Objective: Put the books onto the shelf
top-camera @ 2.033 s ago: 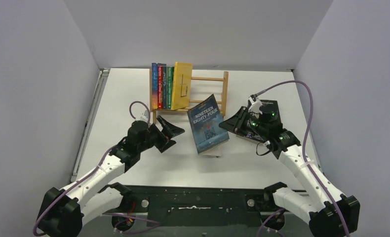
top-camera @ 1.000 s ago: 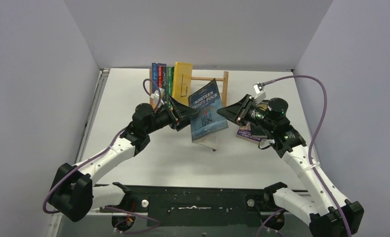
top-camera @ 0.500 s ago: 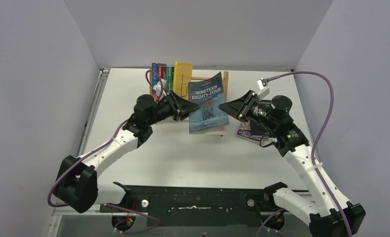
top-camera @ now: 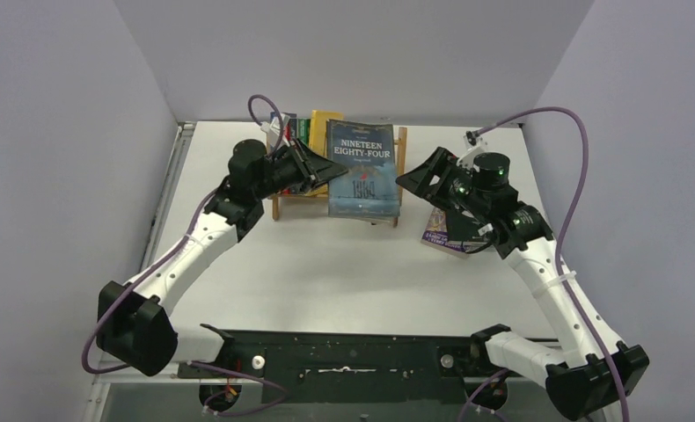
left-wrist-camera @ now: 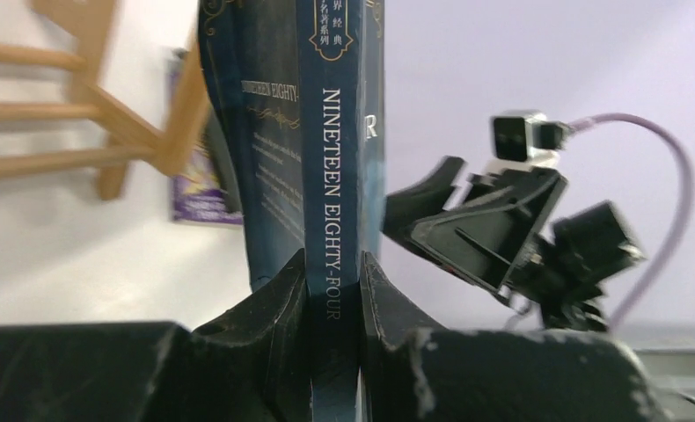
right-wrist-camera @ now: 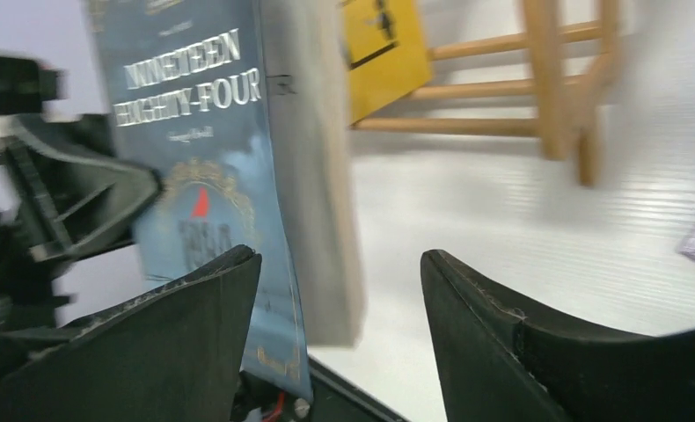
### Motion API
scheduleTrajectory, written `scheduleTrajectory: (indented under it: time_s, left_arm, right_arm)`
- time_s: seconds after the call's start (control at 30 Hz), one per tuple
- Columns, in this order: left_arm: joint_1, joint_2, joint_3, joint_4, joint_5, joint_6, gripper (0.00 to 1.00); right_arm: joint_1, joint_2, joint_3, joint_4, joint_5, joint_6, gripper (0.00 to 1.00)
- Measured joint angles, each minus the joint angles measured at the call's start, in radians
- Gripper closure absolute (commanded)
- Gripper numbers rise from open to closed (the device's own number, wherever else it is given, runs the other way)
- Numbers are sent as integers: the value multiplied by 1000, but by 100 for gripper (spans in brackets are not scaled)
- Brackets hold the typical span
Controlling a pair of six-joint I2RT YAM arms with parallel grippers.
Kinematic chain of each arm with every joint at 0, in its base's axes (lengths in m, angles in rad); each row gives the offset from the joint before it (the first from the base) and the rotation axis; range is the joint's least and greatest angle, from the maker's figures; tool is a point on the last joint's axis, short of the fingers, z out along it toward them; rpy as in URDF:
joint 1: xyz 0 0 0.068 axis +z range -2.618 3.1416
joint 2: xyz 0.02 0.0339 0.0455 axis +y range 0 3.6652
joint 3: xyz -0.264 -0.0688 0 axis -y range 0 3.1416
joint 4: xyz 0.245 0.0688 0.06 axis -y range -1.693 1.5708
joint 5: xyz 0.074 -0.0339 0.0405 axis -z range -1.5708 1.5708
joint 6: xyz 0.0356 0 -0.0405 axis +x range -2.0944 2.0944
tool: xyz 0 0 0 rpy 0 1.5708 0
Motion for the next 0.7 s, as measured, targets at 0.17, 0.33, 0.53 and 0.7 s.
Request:
scheduleTrajectory:
  time_s: [0.17,0.33,0.53,0.7]
  left_arm:
    - [31,-2,162,-291,-128,267,100]
    - [36,29,301,-407,-252,481,100]
    - [23,167,411,-409,-356,673,100]
    - [8,353,518,-410,-415,788,100]
  right_arm:
    - [-14,29,73,-145,145,-114,30]
    - [-29,32,87,-204,232,-179,30]
    - [-82,58,96,-247,264,-215,30]
    - [-121,66,96,-274,269,-226,30]
